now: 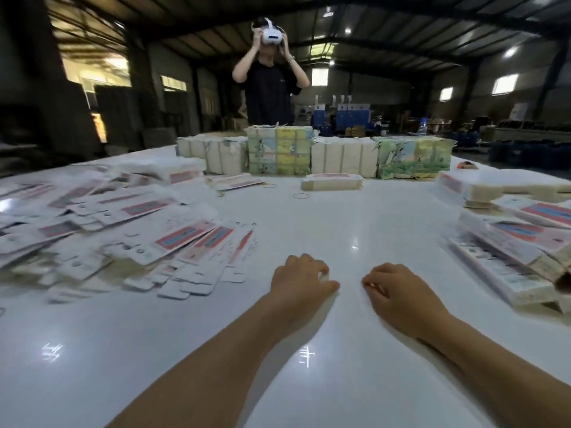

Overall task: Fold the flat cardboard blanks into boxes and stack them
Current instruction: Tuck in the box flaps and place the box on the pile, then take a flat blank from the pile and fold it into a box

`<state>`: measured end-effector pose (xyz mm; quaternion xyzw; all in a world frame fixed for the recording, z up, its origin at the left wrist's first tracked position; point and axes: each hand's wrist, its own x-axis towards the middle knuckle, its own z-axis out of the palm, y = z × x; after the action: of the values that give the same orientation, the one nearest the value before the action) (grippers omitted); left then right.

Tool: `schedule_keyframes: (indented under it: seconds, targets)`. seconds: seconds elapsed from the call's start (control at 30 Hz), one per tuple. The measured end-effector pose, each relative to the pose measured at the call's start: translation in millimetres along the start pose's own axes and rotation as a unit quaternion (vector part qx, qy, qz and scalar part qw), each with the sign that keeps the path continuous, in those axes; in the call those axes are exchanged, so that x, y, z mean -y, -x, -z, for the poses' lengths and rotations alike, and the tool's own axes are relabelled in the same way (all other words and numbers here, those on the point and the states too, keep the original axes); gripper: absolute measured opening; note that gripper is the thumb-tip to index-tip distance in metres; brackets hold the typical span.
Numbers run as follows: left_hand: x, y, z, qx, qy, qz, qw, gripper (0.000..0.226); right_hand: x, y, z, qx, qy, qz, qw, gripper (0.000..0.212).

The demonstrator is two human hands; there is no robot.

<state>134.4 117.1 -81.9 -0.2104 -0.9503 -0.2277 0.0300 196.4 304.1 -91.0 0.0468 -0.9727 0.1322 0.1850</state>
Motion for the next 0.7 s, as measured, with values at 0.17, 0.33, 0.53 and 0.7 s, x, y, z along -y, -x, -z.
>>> schedule_keyframes:
  seconds: [0.17,0.33,0.53,0.7]
  targets:
    - [43,-38,76,-0.039,0.057,0.085,0.994,0.024,0,0,-3,-0.016,-0.006,-0.004,1.0,0.019]
    - [153,-41,144,-0.018,-0.202,0.253,0.946,0.047,3,0,0,-0.016,-0.018,-0.004,1.0,0.015]
    - [189,-41,148,0.091,-0.29,0.217,0.928,0.021,6,-1,1,-0.008,-0.026,-0.016,1.0,0.014]
    - [183,-45,151,0.02,-0.344,0.179,0.922,0.011,7,1,2,-0.01,-0.024,-0.016,1.0,0.014]
